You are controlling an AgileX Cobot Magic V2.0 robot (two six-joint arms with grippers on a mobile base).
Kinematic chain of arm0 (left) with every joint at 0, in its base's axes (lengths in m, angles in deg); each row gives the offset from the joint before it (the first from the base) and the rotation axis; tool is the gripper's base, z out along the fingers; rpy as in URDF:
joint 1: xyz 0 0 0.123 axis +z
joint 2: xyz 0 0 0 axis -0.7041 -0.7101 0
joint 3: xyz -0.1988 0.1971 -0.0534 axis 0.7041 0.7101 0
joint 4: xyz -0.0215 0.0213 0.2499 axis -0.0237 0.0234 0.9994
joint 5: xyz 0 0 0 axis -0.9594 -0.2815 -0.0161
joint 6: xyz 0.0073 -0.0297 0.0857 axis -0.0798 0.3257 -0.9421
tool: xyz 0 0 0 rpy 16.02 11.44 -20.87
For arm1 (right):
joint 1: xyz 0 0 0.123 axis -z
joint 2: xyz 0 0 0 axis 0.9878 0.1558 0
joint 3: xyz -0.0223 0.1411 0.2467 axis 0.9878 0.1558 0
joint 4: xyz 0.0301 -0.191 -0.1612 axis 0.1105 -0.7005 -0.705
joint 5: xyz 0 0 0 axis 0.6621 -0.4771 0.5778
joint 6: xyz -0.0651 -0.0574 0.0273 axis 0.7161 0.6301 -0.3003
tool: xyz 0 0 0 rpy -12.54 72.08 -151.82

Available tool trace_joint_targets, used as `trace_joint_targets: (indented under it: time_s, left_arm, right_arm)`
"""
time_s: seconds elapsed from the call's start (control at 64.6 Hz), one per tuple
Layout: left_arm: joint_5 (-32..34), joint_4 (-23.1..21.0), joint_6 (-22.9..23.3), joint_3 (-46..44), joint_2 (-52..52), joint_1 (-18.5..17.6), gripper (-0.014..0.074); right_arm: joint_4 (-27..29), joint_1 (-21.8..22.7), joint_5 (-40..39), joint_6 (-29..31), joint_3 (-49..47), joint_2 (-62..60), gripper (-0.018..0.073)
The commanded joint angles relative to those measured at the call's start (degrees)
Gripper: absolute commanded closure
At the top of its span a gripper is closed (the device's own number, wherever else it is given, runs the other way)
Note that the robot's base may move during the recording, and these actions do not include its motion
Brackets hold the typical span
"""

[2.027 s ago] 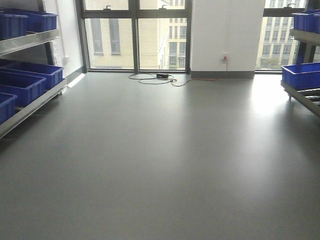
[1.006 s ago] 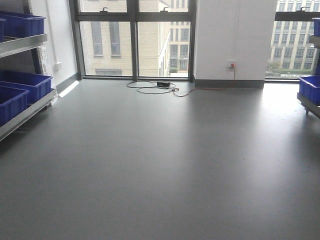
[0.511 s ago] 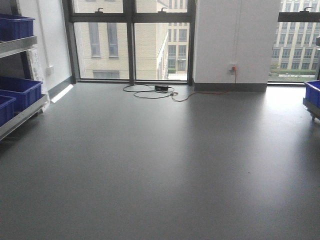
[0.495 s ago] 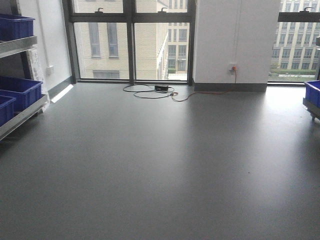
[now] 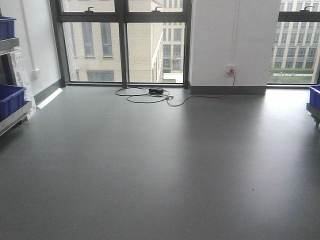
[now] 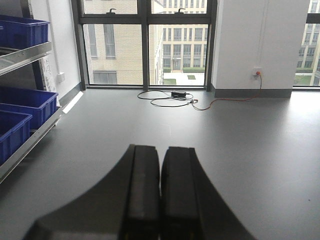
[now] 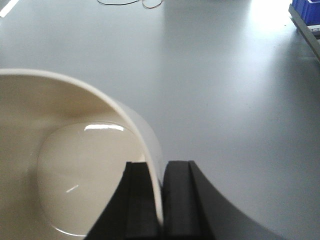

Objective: Move white bin to right shelf second layer
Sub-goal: 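Drive across the room and turn toward the blue crate rack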

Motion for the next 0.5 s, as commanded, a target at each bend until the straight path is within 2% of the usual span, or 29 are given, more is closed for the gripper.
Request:
trace_joint_targets:
  time_s: [0.0,0.48]
  left_arm:
    - [4.5,-0.4,0.3,2.1,0.9,-0.2,0.0512]
    - [4.5,-0.4,0.3,2.1,0.9,-0.2,0.0512]
  right_arm:
    - [-0.2,0.4,-5.8,0.1,-1.6,0.4,0.0511]
    - [-0.2,0.4,-5.8,0.1,-1.6,0.4,0.0511]
